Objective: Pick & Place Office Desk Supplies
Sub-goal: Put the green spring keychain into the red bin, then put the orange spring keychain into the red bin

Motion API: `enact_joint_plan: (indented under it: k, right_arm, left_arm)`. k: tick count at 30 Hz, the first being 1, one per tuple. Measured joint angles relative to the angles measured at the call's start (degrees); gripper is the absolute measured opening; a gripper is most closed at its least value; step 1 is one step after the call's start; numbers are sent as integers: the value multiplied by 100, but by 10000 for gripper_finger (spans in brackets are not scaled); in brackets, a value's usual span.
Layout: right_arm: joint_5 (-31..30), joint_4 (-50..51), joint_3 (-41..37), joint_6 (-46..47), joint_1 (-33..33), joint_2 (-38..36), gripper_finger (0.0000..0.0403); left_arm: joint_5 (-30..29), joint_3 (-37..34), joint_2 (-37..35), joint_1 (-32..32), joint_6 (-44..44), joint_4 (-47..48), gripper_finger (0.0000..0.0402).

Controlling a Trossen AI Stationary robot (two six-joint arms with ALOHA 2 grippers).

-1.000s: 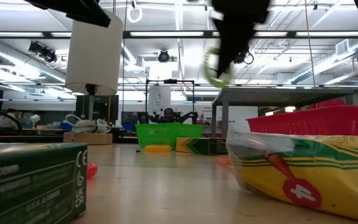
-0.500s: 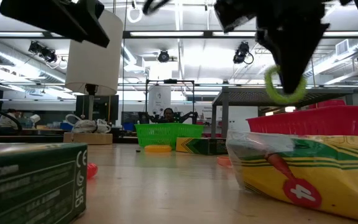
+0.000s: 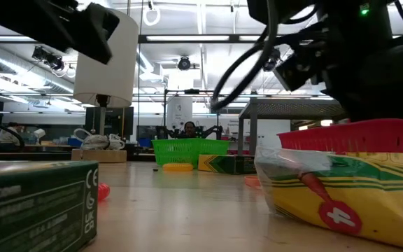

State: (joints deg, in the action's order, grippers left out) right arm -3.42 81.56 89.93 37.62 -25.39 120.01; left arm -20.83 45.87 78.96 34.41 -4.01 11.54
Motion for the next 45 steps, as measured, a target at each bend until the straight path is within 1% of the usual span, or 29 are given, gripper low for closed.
enact_joint_plan:
  k: [3, 6, 9, 16, 21, 24, 32, 35, 38, 40, 43, 45]
  right_arm:
    - [-200, -149, 39, 93, 0, -29, 219]
    - [-504, -242, 221, 115, -19, -55, 220]
    - [-789, -258, 471, 111, -54, -55, 215]
    - [-1105, -153, 1195, 47, -185, -58, 202]
    - [-1395, 249, 1663, 56, -256, -55, 201]
    - [-1493, 391, 1806, 97, -278, -61, 201]
    - [-1548, 568, 1843, 224, -295, -59, 201]
    - [-1590, 572, 1843, 263, -314, -59, 201]
    - [-1607, 562, 1843, 290, -343, -57, 201]
    - [-1629, 557, 1843, 354, -346, -57, 201]
    - [-1743, 559, 1843, 419, -394, -55, 201]
    - [-1783, 557, 1843, 424, -431, -55, 201]
  left_arm:
    - [540, 9, 117, -31, -127, -127, 227]
    - [961, 7, 420, -42, -159, -317, 227]
    - [1283, 9, 795, -103, -133, -626, 227]
    - [2062, 0, 1590, -420, -109, -1139, 227]
    - [2139, 55, 1963, -632, -97, -1238, 227]
    - [2136, 170, 2195, -725, -67, -1240, 227]
    - [2370, 621, 2763, -751, 16, -1167, 226]
    - [2281, 765, 2925, -739, 5, -1086, 221]
    - [1959, 839, 3047, -731, -36, -1020, 201]
    - [1784, 846, 3077, -728, -42, -1019, 177]
    - [1608, 841, 3082, -730, -52, -1019, 121]
    - [1523, 836, 3086, -734, -52, -1011, 70]
